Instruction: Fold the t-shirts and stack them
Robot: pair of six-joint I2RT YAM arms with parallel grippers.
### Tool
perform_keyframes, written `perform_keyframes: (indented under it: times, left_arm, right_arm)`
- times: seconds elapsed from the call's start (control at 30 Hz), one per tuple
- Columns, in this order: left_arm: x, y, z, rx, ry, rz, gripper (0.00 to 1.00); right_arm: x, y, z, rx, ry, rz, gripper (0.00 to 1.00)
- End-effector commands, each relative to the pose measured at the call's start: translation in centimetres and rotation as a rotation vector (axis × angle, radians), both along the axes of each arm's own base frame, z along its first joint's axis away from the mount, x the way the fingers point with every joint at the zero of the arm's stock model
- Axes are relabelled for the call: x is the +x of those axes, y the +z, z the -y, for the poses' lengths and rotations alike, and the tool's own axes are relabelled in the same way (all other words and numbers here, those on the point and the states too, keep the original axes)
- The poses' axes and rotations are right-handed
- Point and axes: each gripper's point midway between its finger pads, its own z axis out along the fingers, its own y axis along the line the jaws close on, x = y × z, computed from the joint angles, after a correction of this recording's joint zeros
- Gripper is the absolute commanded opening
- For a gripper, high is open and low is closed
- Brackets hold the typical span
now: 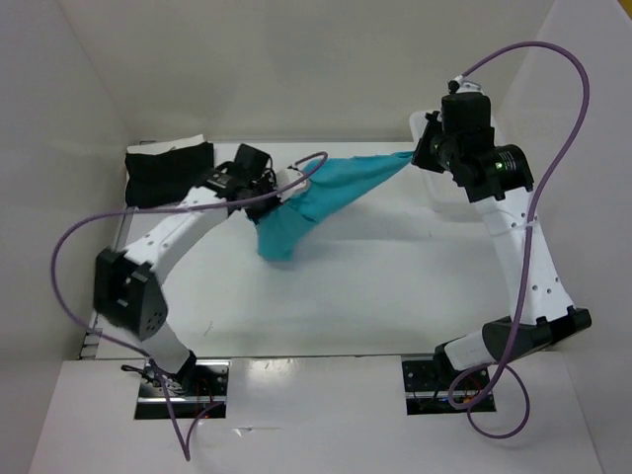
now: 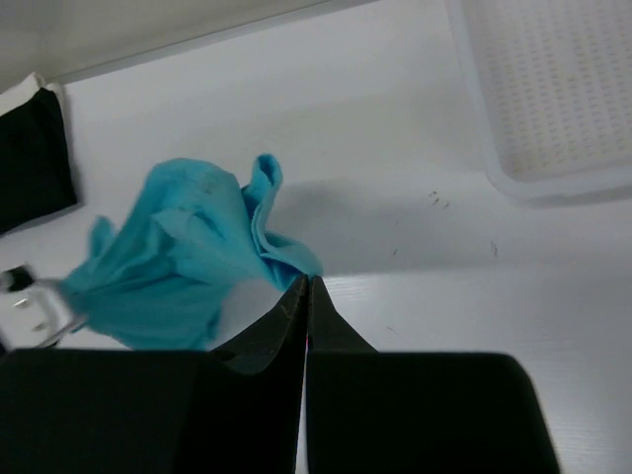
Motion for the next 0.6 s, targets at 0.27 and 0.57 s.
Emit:
perform_keyframes:
  times: [0.27, 0.57]
  left_arm:
    - [-13.7, 0.7, -5.2, 0.266, -0.156, -0.230, 0.18]
    - [-17.3, -0.2, -0.4, 0.134, -0.246, -0.431, 0.51]
  right_arm:
    - [1.4, -3.5, -6.5, 0.188, 0.286, 0.004, 0.00]
    - [1.1, -6.7, -6.7, 0.205, 0.284, -0.045, 0.00]
